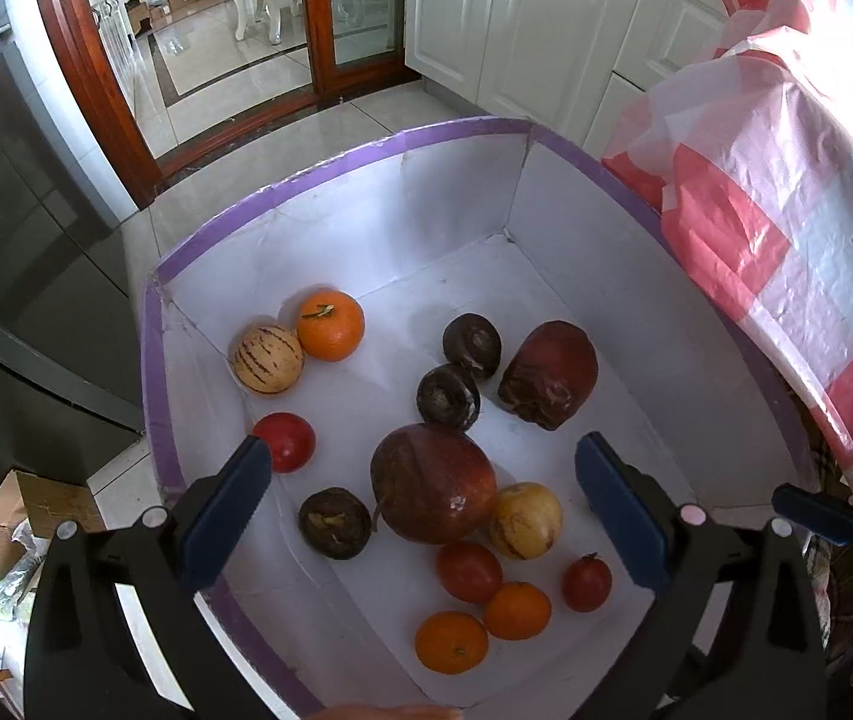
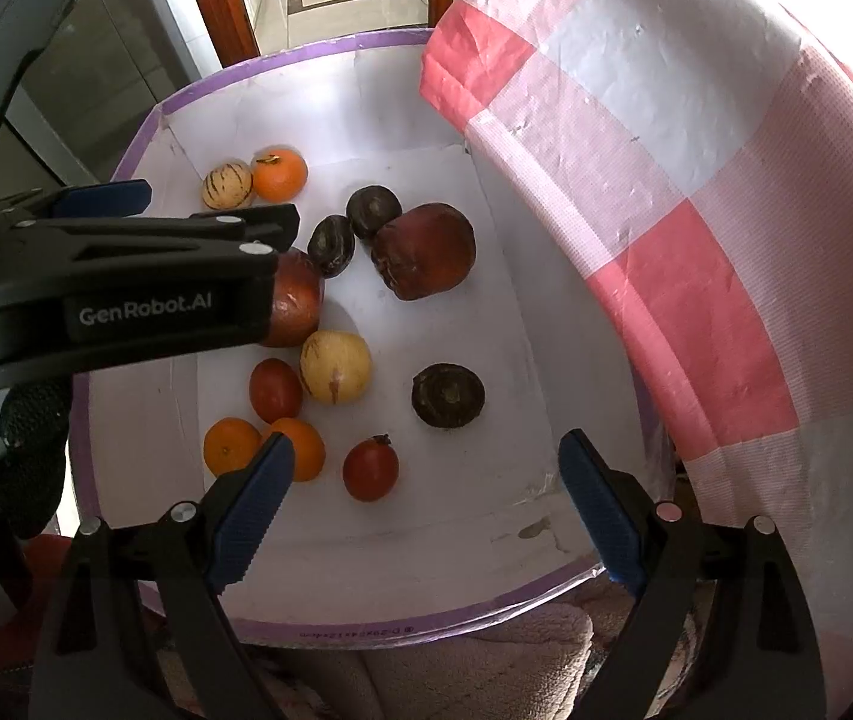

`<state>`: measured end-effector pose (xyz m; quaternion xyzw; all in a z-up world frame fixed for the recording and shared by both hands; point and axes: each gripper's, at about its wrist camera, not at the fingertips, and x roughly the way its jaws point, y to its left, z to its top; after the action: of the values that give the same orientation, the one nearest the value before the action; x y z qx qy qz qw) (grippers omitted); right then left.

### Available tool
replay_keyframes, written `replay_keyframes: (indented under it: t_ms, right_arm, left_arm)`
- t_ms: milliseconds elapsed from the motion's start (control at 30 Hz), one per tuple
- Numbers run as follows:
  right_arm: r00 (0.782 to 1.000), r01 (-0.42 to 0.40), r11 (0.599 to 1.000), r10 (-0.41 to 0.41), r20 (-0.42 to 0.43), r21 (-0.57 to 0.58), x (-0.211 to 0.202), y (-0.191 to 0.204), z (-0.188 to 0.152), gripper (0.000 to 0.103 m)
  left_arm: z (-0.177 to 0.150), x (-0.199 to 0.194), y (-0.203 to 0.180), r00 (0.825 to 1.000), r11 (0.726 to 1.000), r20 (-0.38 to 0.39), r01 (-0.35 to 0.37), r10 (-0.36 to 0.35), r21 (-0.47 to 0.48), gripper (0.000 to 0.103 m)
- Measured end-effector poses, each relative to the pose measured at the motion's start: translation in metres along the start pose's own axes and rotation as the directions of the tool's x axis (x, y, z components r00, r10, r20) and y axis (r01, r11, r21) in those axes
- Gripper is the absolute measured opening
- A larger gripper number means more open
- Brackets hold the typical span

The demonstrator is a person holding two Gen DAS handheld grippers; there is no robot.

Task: Organize fruits

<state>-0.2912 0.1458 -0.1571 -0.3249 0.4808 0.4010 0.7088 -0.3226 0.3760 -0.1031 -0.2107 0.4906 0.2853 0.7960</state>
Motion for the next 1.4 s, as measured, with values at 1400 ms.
replay_keyframes:
  t_ms: [1400]
  right_arm:
    - [1.000,-0.006,1.000,0.006,-0.019,0.006,0.003,-0.001,-0.001,0.087]
  left_arm:
    - [0.000,0.010,-0.004,1.000,1.000,-0.007,0.010,-0.010,0.007,0.101]
